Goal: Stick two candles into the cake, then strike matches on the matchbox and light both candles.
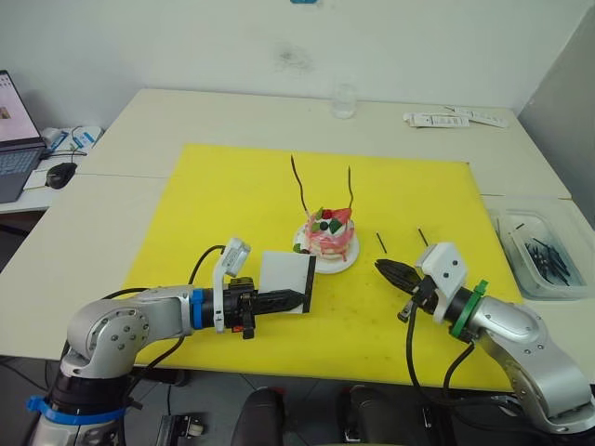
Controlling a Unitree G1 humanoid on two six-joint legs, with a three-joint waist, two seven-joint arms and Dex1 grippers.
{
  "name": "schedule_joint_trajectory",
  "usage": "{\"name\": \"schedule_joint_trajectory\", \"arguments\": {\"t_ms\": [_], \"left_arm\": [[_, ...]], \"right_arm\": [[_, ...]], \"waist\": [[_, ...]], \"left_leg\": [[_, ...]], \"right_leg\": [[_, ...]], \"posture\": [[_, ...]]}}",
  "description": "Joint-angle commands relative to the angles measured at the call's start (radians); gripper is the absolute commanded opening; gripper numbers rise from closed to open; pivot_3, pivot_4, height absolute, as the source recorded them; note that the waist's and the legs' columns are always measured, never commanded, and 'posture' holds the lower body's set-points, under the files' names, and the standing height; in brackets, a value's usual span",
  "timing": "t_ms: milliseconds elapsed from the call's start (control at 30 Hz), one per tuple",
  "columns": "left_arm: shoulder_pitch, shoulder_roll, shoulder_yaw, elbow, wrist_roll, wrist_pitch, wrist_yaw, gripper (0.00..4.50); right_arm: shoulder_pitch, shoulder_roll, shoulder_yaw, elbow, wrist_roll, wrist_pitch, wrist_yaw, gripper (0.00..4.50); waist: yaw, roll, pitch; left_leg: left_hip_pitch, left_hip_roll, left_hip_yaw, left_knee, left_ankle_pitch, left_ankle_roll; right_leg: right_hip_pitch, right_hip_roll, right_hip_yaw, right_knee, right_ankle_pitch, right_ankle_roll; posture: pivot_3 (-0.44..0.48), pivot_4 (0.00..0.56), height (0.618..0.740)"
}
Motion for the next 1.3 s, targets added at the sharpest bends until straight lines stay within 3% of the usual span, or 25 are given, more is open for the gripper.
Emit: {"name": "schedule_joint_trajectory", "arguments": {"t_ms": [33,233,700,1200,1300], "left_arm": [[0.011,0.008,0.000,-0.040,0.007,-0.034,-0.022,0.00],[0.015,0.013,-0.030,-0.035,0.050,-0.058,-0.037,0.00],[0.001,0.015,-0.064,-0.025,0.100,-0.082,-0.059,0.00],[0.012,0.008,-0.071,-0.035,0.109,-0.083,-0.057,0.00],[0.014,0.007,-0.070,-0.036,0.109,-0.082,-0.054,0.00]], "right_arm": [[-0.030,0.025,-0.002,0.003,-0.026,-0.023,-0.047,1.71],[-0.118,0.097,0.036,0.116,-0.142,-0.019,-0.170,3.88],[-0.203,0.246,0.024,0.299,-0.215,0.036,-0.320,3.88],[-0.229,0.293,0.007,0.378,-0.213,0.037,-0.370,3.88],[-0.240,0.307,0.004,0.394,-0.213,0.052,-0.384,3.03]], "waist": [[0.000,0.000,0.000],[0.000,0.000,0.000],[-0.001,0.000,0.000],[-0.002,0.000,-0.001],[-0.002,0.000,-0.001]], "left_leg": [[0.000,0.000,0.000,0.000,0.000,0.000],[0.001,0.000,0.001,0.001,0.000,0.000],[0.000,0.000,0.001,0.001,0.000,0.000],[0.001,0.000,0.001,0.001,0.000,0.000],[0.001,0.000,0.001,0.001,0.000,0.000]], "right_leg": [[0.000,0.000,0.000,0.000,0.000,0.000],[0.000,0.001,0.001,0.000,0.001,0.000],[0.000,0.001,0.001,0.001,0.001,0.000],[0.000,0.002,0.001,0.001,0.002,0.000],[0.001,0.002,0.001,0.001,0.002,0.000]], "posture": [[0.000,0.150,0.706],[0.000,0.150,0.706],[0.000,0.150,0.706],[0.000,0.150,0.706],[0.000,0.150,0.706]]}}
